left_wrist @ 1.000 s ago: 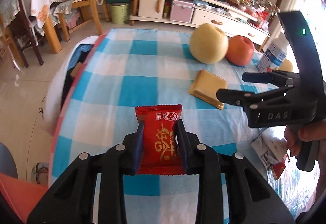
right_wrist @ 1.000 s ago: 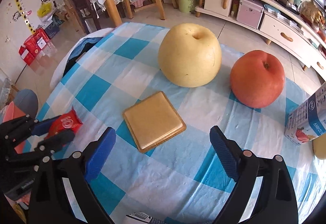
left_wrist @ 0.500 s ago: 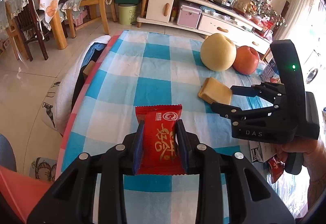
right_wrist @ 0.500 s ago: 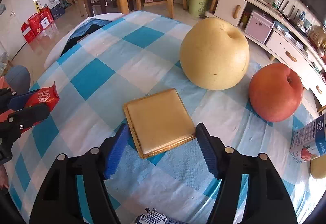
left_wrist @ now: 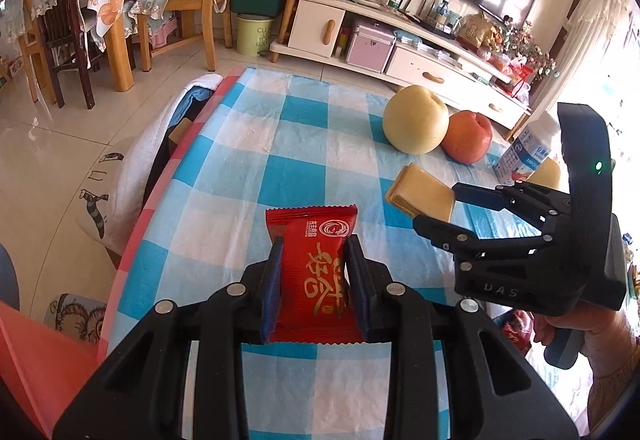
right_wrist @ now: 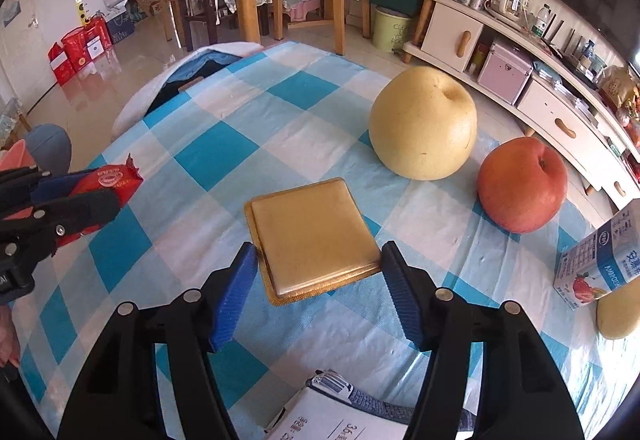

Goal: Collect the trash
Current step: 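Grasp the gold square biscuit with the right gripper while the left holds the candy, then lift the red candy and gold biscuit and carry them over the pink bucket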

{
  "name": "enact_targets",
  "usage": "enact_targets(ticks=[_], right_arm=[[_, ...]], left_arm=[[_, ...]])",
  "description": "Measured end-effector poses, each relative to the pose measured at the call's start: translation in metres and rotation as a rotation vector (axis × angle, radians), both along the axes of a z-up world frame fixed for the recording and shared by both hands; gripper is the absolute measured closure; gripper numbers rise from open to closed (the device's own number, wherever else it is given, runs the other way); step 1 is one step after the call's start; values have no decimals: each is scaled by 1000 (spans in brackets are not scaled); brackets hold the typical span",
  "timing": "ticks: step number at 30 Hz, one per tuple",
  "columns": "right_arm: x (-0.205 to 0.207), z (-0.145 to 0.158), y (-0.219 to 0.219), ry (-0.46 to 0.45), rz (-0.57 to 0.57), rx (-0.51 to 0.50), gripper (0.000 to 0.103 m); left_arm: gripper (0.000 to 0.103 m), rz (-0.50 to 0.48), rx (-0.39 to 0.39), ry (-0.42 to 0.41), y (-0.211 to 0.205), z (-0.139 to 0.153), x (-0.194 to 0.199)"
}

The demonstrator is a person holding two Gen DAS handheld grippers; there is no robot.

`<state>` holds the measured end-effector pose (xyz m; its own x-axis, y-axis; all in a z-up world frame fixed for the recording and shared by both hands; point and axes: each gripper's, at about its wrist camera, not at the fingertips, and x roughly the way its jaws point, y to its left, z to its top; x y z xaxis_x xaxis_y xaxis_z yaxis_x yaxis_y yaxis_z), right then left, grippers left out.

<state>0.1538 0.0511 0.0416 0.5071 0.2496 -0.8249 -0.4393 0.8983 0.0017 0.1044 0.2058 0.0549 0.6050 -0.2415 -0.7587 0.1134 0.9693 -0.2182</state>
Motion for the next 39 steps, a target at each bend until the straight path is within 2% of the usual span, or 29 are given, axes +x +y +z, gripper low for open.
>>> enact_targets(ticks=[8,16,30,39], right_arm=[[-28,32,3,-28,-8,-28,39],[-77,56,3,-47,-10,-22,39],[-158,78,17,-36,-21,129,39],[-197,89,55,-58,35,212,39]], left_arm=[[71,29,-32,-23,8,6,-24],[71,73,-99,-50,19,12,-60],[71,117,-159,-103,29,19,-114],[71,216,-230,-200,75,47,-132]])
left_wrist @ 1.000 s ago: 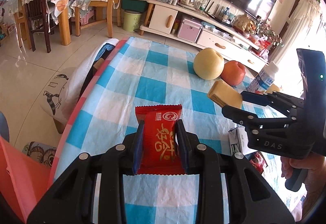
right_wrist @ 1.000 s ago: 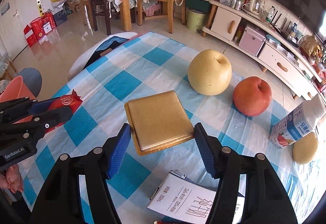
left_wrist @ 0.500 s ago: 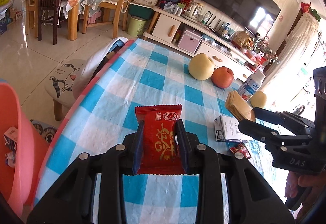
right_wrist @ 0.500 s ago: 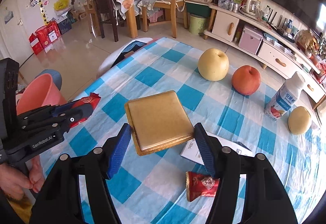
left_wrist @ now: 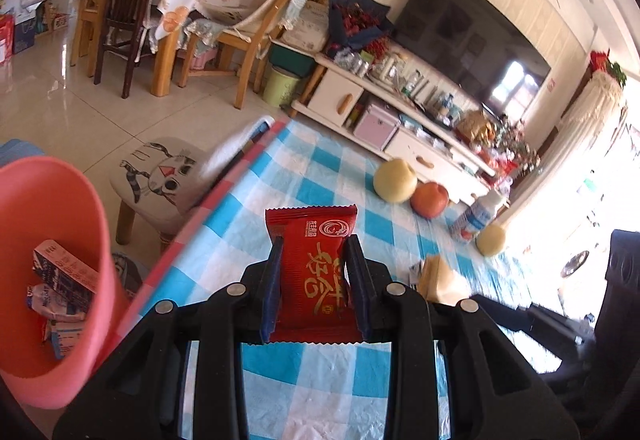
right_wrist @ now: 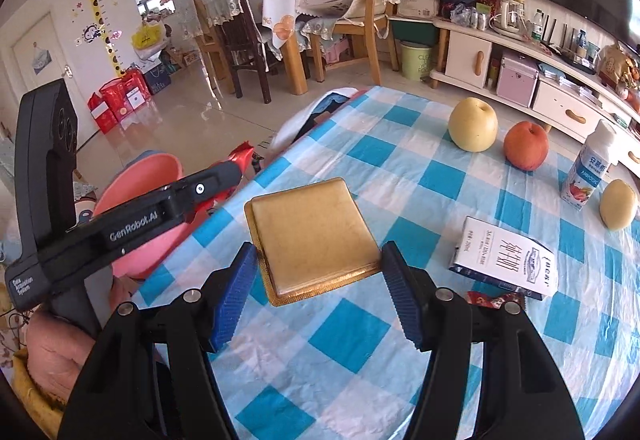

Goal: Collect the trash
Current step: 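Lift the red candy and gold biscuit and carry them over the pink bucket, then open both grippers to drop the candy and biscuit into the pink bucket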

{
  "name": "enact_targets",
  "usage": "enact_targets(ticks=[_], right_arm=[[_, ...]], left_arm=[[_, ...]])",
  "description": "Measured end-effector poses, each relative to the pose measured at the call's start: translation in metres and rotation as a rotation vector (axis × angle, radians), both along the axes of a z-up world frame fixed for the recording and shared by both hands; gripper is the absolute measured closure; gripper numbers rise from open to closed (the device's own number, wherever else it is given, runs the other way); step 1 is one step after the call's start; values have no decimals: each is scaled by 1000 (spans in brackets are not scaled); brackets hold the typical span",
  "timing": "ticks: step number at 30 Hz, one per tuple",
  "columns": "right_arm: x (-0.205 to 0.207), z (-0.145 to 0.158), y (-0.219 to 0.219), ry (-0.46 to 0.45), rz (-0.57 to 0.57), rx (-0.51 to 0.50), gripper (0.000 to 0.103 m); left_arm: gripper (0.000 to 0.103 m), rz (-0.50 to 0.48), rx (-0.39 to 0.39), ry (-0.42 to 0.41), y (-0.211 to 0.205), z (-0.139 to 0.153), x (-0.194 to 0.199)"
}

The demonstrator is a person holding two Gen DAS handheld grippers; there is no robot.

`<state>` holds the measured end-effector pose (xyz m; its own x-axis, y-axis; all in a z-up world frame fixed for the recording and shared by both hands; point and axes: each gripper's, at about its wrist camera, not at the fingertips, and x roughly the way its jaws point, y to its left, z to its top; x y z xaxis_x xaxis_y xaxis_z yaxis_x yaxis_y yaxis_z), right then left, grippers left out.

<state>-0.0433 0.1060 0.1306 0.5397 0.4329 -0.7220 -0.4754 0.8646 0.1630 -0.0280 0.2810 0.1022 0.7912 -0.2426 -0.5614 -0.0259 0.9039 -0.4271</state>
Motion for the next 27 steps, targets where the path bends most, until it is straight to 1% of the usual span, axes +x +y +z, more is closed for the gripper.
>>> enact_targets(ticks=[3,10,14,15,18,20,23,24,25,26,27], right_arm=[[-10,1,25,-10,53,-5,39],[-21,3,91,-28,186,-6,38],[-19,1,135,-31,254,2,38],[-18,0,144,-33,268,3,38],[-15,-4,175,-35,322,5,38],[-13,-7,197,-51,357,-17,38],[-13,-14,222,-78,398,-56,37],[-12,-19,230,-80,405,-83,37],[-10,-25,236,-65,412,-109,36],[-9,-29,238,-53,404,-114,35],[-6,-31,235,-39,389,-97,33]], left_arm=[[71,54,-33,-10,24,5,-3],[71,220,-56,-15,89,13,-15],[71,354,-37,2,128,11,-27],[71,398,-26,11,137,10,-30],[71,485,-19,39,160,5,-36],[71,540,-13,62,172,1,-38],[70,603,23,88,181,1,-40],[65,618,35,98,183,0,-41],[55,629,38,105,185,0,-40],[50,639,41,114,187,-1,-39],[44,649,47,122,188,-1,-39]])
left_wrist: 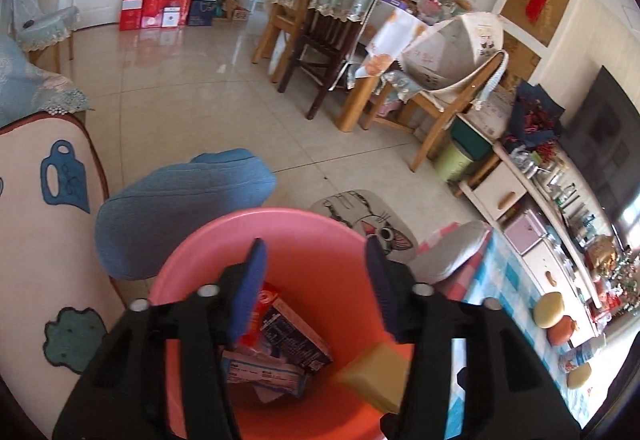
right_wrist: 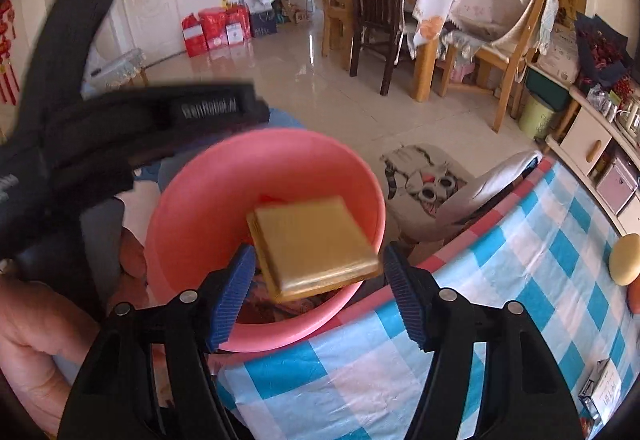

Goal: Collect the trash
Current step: 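Open both grippers to drop the candy and biscuit into the pink bucket, then move both tools back over the table toward the red snack bag and carton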

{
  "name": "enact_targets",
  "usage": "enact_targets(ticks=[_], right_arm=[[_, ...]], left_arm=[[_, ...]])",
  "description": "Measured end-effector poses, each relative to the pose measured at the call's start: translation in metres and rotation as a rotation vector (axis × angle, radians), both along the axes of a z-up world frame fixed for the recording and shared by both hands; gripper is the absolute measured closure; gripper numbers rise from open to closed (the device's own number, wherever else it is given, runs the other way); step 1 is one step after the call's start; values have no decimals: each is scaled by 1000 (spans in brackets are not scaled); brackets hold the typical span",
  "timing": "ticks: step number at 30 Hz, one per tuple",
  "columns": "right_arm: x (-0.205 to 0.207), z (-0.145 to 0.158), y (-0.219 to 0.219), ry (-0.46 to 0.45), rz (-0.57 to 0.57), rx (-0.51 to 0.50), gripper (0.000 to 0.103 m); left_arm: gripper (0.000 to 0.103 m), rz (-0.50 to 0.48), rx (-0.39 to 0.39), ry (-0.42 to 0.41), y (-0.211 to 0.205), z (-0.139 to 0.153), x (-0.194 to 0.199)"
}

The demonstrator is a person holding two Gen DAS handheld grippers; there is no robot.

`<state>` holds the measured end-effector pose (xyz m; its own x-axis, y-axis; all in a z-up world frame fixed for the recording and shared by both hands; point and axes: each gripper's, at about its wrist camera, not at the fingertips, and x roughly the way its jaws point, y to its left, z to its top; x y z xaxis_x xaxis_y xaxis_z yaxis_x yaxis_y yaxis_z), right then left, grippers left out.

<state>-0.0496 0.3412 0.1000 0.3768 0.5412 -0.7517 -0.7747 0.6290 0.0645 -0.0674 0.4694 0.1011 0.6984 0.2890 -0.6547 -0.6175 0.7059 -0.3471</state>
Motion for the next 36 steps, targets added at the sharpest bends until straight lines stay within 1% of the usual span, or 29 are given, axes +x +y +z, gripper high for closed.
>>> enact_targets(ticks=[1,2,3,4,6,8,9,14,18,21,25,29,33,36], right_arm=[[1,-1,-7,13,-12,22,29],[2,0,-14,23,-27,43,23],[3,1,-22,25,-55,60,21],[5,2,-31,28,-76,70,18],[8,4,-48,40,-105,80,17],[9,7,-67,30,-153,68,13],[9,8,-76,25,-176,61,13],[6,16,-124,25,-273,44,13],[3,23,-154,11,-325,49,12],[0,30,-176,-5,-362,62,12],[-8,41,-202,-43,-392,82,11],[-13,54,-226,-74,-428,120,10],[-14,62,-249,-96,-466,150,10],[-14,65,-266,-97,-491,166,10]], left_arm=[[37,12,8,10,1,0,0],[33,22,16,17,0,1,0],[27,25,23,17,-1,3,1],[24,23,28,15,-3,4,1],[20,19,48,12,-8,6,2],[18,3,66,9,-15,8,4],[17,-10,72,9,-18,8,6],[16,-92,120,27,-45,10,17],[15,-183,174,-12,-75,19,23],[15,-248,196,-40,-96,22,26],[15,-331,234,-56,-124,24,33],[15,-401,236,-75,-146,23,39],[15,-453,221,-93,-165,21,43],[15,-476,226,-94,-178,19,46]])
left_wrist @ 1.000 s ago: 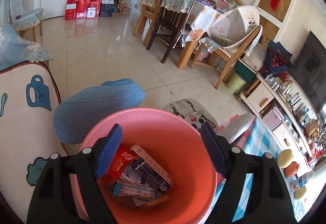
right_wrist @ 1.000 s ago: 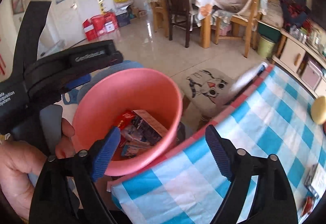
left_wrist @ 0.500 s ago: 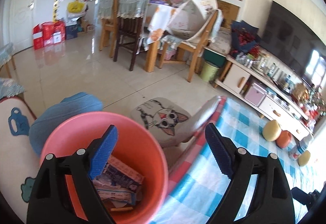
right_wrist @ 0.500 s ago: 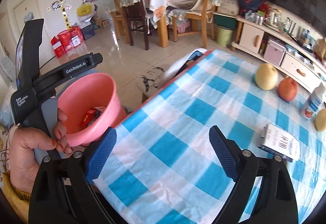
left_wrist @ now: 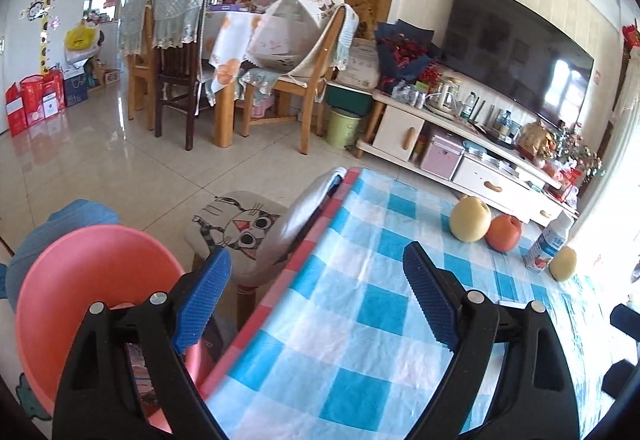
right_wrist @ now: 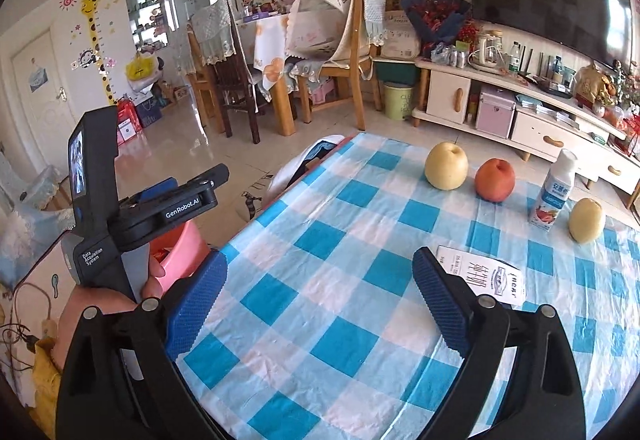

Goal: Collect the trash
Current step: 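Move both tools back over the table toward the red snack bag and carton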

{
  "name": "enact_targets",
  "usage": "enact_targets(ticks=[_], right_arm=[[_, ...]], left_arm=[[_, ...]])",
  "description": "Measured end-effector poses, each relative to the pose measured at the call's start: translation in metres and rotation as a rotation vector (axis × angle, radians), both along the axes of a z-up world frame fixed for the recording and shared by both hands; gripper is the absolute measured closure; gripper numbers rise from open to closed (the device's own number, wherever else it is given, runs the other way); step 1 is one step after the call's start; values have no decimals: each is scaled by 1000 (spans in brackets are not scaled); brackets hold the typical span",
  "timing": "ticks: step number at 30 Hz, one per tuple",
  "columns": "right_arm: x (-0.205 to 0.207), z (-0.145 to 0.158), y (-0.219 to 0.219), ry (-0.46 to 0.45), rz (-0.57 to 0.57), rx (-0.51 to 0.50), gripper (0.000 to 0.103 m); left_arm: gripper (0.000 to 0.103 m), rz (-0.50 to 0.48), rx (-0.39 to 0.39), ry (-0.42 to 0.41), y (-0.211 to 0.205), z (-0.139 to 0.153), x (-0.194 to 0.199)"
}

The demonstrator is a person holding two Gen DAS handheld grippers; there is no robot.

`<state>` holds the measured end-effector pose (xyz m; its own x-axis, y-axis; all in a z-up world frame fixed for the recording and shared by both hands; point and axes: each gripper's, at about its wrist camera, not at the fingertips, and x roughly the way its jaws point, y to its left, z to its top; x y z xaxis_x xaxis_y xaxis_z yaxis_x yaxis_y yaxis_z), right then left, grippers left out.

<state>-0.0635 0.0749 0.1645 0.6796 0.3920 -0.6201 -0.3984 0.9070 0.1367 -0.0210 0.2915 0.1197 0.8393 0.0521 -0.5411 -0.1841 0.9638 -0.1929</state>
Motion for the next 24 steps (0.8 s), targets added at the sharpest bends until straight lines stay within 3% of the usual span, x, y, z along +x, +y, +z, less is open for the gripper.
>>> enact_targets(ticks=[14,24], right_arm=[[0,8,-92,0,-151,87,10],[5,5,-153,19,-275,144,10]], left_arm=[[15,-133,50,26,-65,-8,13],[15,-324,68,70,-131,-21,15]])
